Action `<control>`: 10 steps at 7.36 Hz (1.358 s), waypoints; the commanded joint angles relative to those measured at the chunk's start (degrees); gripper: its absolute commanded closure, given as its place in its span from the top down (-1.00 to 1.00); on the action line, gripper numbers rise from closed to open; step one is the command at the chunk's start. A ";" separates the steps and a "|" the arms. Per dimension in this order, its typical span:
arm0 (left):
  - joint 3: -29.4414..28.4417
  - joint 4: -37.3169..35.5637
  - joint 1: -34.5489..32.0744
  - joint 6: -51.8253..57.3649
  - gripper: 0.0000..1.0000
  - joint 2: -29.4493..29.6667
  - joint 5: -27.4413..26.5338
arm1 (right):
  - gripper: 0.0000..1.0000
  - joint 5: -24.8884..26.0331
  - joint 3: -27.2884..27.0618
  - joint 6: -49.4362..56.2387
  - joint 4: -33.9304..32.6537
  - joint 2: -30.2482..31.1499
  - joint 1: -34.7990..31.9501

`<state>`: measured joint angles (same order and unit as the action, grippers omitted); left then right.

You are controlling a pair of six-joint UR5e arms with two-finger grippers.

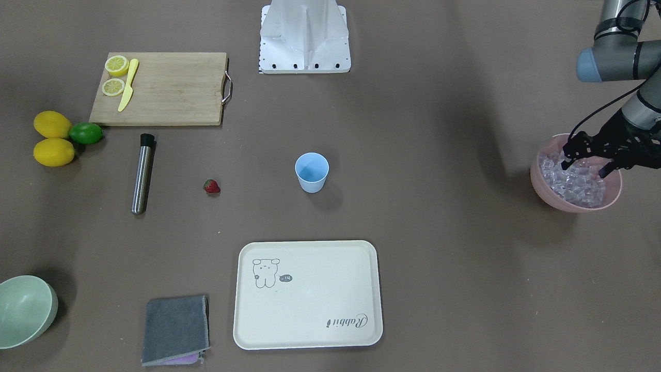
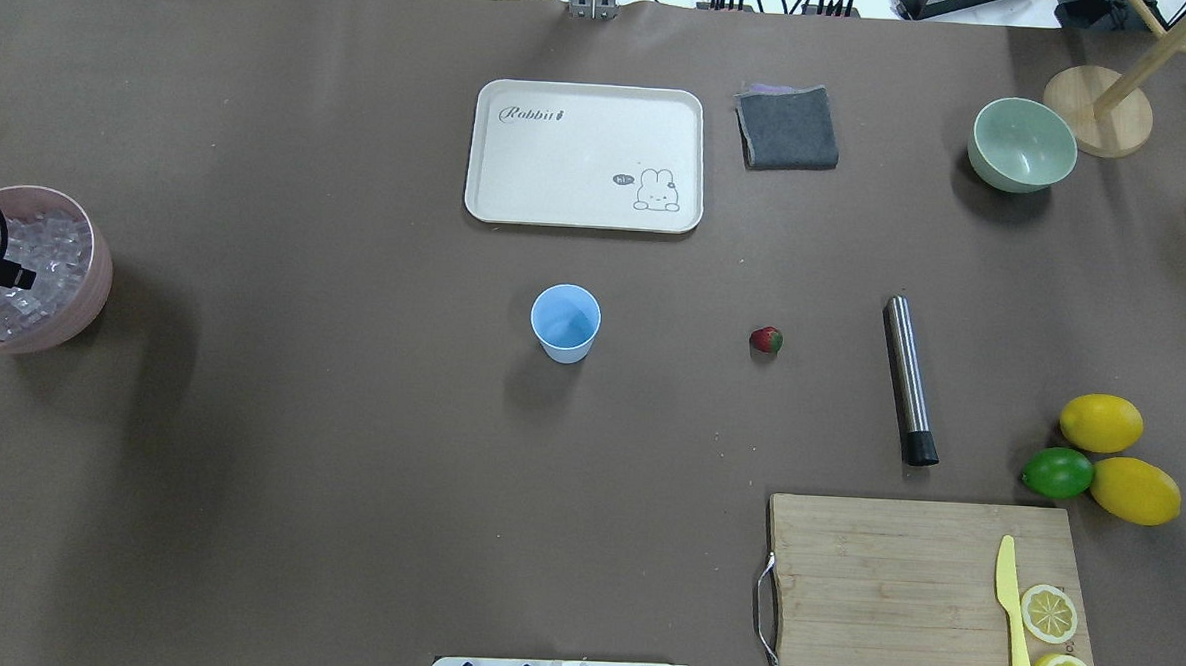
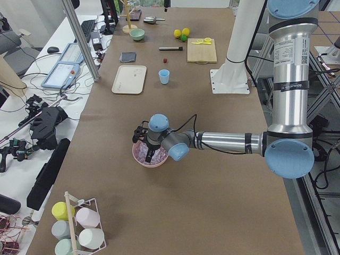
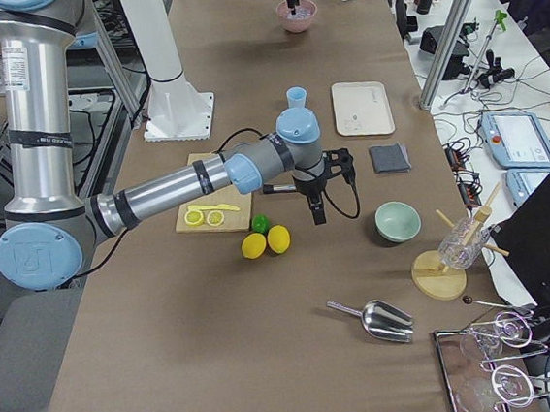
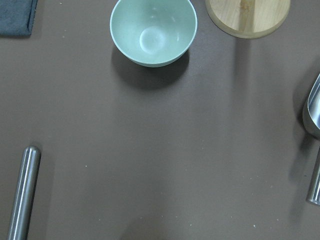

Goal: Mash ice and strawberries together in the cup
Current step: 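Lower the left gripper into the ice cubes in the pink bowl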

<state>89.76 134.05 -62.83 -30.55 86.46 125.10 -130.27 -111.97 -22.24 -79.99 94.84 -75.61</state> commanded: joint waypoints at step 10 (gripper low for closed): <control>-0.02 0.16 2.53 7.09 0.93 0.38 -2.12 | 1.00 0.10 0.18 0.00 0.01 0.17 0.11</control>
<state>89.80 134.21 -61.21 -23.47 86.81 124.39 -130.17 -111.81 -22.24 -80.02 95.01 -75.50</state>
